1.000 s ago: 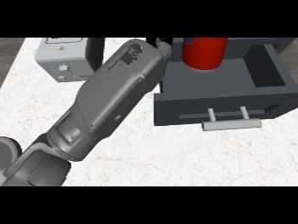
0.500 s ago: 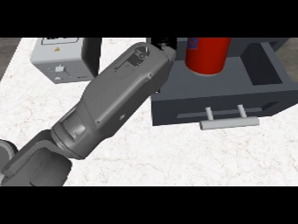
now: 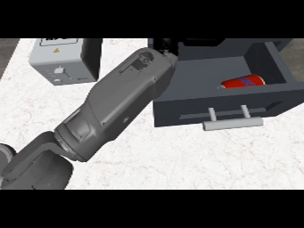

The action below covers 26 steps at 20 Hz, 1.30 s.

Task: Pick up the can, place it into the drawer and close the drawer

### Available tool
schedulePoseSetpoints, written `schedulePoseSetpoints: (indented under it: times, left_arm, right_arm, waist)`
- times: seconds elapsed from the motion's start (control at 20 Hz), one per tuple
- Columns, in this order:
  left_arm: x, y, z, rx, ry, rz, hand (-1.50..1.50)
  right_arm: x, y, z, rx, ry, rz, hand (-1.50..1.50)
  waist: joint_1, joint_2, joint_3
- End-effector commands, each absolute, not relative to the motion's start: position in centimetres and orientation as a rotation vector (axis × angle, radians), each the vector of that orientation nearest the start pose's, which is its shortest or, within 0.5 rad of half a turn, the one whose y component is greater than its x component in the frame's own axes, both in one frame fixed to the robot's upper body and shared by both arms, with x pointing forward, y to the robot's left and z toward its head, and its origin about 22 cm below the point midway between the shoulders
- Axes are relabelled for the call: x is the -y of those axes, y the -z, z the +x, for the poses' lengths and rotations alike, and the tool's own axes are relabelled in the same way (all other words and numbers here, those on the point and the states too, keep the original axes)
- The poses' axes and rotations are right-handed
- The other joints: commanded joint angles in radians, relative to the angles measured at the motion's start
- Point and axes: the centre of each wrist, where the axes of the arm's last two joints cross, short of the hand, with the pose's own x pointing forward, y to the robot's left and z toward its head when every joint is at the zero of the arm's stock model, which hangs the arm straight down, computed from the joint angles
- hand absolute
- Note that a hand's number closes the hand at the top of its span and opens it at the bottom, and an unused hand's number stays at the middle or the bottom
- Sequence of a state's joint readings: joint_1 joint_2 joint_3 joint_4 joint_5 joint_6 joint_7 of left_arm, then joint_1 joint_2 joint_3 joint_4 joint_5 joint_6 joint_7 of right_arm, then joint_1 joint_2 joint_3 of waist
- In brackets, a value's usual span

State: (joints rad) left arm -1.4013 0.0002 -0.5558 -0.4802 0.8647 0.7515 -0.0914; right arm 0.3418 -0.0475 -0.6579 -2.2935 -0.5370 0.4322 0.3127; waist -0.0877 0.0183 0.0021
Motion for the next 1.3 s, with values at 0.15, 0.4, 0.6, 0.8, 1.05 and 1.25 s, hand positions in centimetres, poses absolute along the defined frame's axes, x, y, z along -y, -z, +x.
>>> schedulePoseSetpoints:
  times: [0.15, 0.4, 0.6, 0.8, 1.05, 1.25]
  left_arm:
    - [0.9, -16.1, 42.0, 1.642, -0.073, 0.061, -1.5]
    - [1.4, -16.5, 41.8, 1.656, -0.095, 0.075, -1.5]
    - [0.8, -15.7, 42.0, 1.657, -0.12, 0.041, -1.5]
    - [1.8, -18.0, 41.9, 1.686, -0.114, -0.003, -1.5]
    - [2.0, -17.8, 41.5, 1.735, -0.135, -0.029, -1.5]
    - [1.9, -17.3, 41.5, 1.749, -0.148, -0.004, -1.5]
  right_arm:
    - [35.2, -13.8, 8.5, 1.816, 0.086, -0.114, -1.5]
    - [35.2, -12.7, 9.4, 1.817, 0.093, -0.076, -1.5]
    - [36.3, -13.5, 9.6, 1.896, 0.006, -0.193, -1.5]
    - [34.9, -17.0, 9.3, 1.957, -0.231, -0.377, -1.5]
    - [33.3, -17.6, 10.1, 2.029, -0.338, -0.386, -1.5]
    - [33.5, -18.1, 13.0, 2.03, -0.445, -0.448, -1.5]
  waist:
    - [0.003, -0.003, -0.001]
    - [-0.021, 0.004, 0.0]
    - [-0.002, 0.003, 0.0]
    - [-0.003, 0.005, -0.001]
    - [0.023, -0.002, -0.001]
    - [0.032, 0.002, -0.001]
